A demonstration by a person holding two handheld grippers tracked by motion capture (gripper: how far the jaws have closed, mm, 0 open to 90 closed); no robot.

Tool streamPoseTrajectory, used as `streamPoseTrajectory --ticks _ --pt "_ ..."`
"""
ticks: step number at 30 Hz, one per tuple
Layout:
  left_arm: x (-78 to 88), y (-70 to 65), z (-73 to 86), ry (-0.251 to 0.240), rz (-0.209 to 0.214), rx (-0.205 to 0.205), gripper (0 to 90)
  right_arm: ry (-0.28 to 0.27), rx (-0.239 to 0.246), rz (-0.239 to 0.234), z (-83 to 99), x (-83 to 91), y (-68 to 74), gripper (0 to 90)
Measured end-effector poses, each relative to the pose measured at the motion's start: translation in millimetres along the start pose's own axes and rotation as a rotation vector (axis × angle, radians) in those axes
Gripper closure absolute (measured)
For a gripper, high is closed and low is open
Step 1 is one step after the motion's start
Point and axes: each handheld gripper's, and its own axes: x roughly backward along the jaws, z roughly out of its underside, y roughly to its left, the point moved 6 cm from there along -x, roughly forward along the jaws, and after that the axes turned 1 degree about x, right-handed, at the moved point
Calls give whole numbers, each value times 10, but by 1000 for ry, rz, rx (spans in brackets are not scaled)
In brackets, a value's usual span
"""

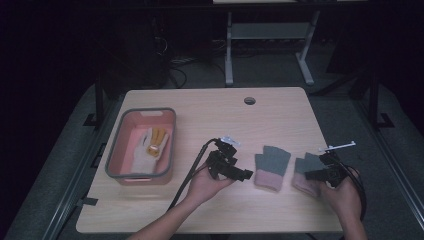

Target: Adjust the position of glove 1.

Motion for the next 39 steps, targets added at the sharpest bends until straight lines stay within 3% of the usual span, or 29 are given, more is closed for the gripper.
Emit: streamPoseTrajectory --ticks 7,13,20,30,39 --pt "-15 -12 -2 -11 9 1 243 -2 -30 -28 -4 4 -19 808" --pt "-5 19 9 -8 9 -1 242 -31 -17 -28 1 22 -15 827" --pt "16 40 -6 -26 5 14 242 -20 4 -20 -4 47 27 830" --pt "68 92 23 -25 -11 14 243 -40 36 -25 -62 179 153 832" --pt "79 116 27 -28 -15 24 243 -66 86 -40 -196 325 357 844"
